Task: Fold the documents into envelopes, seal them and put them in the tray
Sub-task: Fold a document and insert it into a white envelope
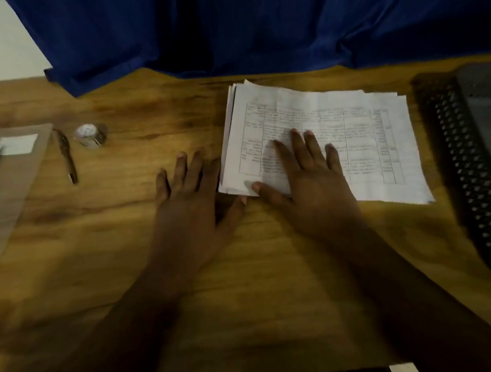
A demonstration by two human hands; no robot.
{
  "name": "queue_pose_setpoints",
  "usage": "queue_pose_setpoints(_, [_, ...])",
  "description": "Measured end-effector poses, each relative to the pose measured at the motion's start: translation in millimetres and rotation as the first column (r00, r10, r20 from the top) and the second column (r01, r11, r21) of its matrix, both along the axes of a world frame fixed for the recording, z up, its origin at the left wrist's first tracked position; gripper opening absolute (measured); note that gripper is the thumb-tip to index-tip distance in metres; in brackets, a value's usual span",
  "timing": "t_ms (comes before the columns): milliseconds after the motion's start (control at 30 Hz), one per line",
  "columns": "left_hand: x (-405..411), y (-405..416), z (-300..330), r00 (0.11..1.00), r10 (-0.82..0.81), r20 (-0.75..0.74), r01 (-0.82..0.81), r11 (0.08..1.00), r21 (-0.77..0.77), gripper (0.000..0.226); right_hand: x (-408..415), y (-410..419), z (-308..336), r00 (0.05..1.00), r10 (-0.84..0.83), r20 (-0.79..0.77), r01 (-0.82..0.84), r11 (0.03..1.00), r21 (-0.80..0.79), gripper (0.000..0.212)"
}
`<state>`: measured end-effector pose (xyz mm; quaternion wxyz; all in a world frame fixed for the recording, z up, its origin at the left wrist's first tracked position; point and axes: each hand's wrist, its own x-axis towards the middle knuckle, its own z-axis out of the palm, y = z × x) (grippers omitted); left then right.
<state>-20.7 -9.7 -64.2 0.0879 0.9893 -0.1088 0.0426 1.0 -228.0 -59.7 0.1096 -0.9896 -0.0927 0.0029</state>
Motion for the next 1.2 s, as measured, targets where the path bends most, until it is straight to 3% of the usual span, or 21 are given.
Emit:
queue_pose_setpoints(300, [-13.1, -4.5, -4.6, 0.999, 0.013, 0.046, -0.009, 0.995, -0.100, 0.074, -0.8, -2.3, -8.9, 0.998, 0.005, 0.070, -0.008, 0.999, 0.049, 0.090])
queue_pose_setpoints(433, [-40.4, -10.8, 6.2, 0.997, 0.060, 0.055, -0.049, 0.983, -0.174, 0.054, -16.4, -2.3, -7.4, 0.998, 0.004, 0.066, -0.005, 1.000, 0.017, 0.090])
queue_pose_setpoints(667, [-100.1, -3.2, -2.3, 0.990, 0.066, 0.124, -0.040, 0.979, -0.200, 0.067, -74.4, -8.0, -6.2, 0.987, -0.055, 0.149, 0.051, 0.998, 0.027, 0.089])
queue_pose_setpoints(767, [-106.7, -2.2, -1.5, 0.988, 0.072, 0.135, -0.049, 0.984, -0.170, 0.058, -80.3, -10.1, -6.0, 0.977, -0.095, 0.191, 0.091, 0.995, 0.029, 0.081])
queue_pose_setpoints(933, [-97.8, -0.1, -6.9, 0.997, 0.011, 0.076, -0.004, 0.996, -0.093, 0.069, -70.4, -11.6, -5.3, 0.967, -0.100, 0.235, 0.083, 0.993, 0.083, 0.070])
queue_pose_setpoints(1067, [-81.5, -1.5, -5.3, 1.000, -0.019, 0.005, 0.019, 0.999, -0.047, 0.075, -60.0, -16.1, 0.9, 0.960, -0.040, 0.277, 0.035, 0.999, 0.024, 0.062])
queue_pose_setpoints(1200, [-57.5, -9.8, -4.4, 1.000, -0.014, 0.000, 0.014, 0.998, -0.060, 0.078, -52.1, -17.2, 2.1, 0.927, 0.007, 0.375, -0.019, 0.999, 0.030, 0.034])
